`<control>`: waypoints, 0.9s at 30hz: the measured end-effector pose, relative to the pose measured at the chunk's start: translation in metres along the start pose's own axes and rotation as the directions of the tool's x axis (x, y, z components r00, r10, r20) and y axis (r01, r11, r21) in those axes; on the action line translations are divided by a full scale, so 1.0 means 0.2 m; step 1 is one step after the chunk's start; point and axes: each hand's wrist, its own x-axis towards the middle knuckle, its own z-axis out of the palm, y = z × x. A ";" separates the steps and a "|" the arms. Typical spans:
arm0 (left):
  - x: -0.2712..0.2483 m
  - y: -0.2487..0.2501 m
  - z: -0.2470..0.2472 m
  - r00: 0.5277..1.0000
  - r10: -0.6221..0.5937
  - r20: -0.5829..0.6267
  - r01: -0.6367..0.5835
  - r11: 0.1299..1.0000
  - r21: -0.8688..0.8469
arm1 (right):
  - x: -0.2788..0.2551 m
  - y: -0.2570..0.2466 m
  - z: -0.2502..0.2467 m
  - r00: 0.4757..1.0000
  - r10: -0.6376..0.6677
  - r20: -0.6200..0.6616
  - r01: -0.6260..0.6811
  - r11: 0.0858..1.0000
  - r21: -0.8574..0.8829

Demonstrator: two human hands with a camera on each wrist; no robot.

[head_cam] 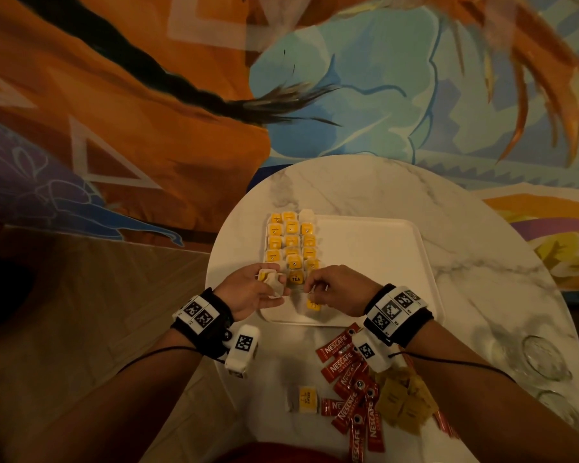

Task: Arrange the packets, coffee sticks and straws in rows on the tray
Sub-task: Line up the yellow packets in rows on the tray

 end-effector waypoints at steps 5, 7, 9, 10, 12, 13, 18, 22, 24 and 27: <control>0.00 -0.01 0.02 1.000 0.008 -0.015 -0.006 0.997 0.076 | 0.04 0.03 0.03 0.993 0.064 -0.098 -0.075 0.991 -0.112; 0.00 -0.02 0.02 0.999 0.020 -0.028 -0.018 0.995 0.099 | 0.05 0.03 0.04 0.991 0.072 -0.114 -0.085 0.990 -0.116; 0.00 -0.02 0.03 0.998 0.035 -0.043 -0.030 0.992 0.125 | 0.05 0.03 0.04 0.988 0.070 -0.139 -0.086 0.990 -0.114; 0.00 -0.02 0.03 0.998 0.042 -0.051 -0.034 0.989 0.143 | 0.05 0.02 0.04 0.986 0.070 -0.154 -0.087 0.990 -0.109; 0.01 -0.03 0.03 0.997 0.049 -0.054 -0.039 0.984 0.171 | 0.04 0.02 0.04 0.980 0.071 -0.187 -0.091 0.991 -0.100; 0.01 -0.03 0.04 0.997 0.049 -0.054 -0.039 0.984 0.175 | 0.04 0.02 0.04 0.976 0.067 -0.205 -0.089 0.991 -0.097; 0.02 -0.05 0.05 0.997 0.049 -0.051 -0.040 0.988 0.152 | 0.02 -0.04 0.05 0.957 -0.032 -0.287 0.050 0.997 0.056; 0.02 -0.05 0.05 0.999 0.041 0.007 -0.042 0.994 0.101 | 0.00 -0.12 0.07 0.959 -0.114 -0.258 0.158 0.975 0.157; 0.02 -0.05 0.05 0.999 0.047 0.014 -0.048 0.995 0.085 | 0.00 -0.12 0.09 0.958 -0.119 -0.261 0.168 0.970 0.175; 0.03 -0.05 0.05 0.998 0.064 0.003 -0.064 0.996 0.056 | 0.01 -0.11 0.10 0.948 -0.091 -0.306 0.163 0.962 0.219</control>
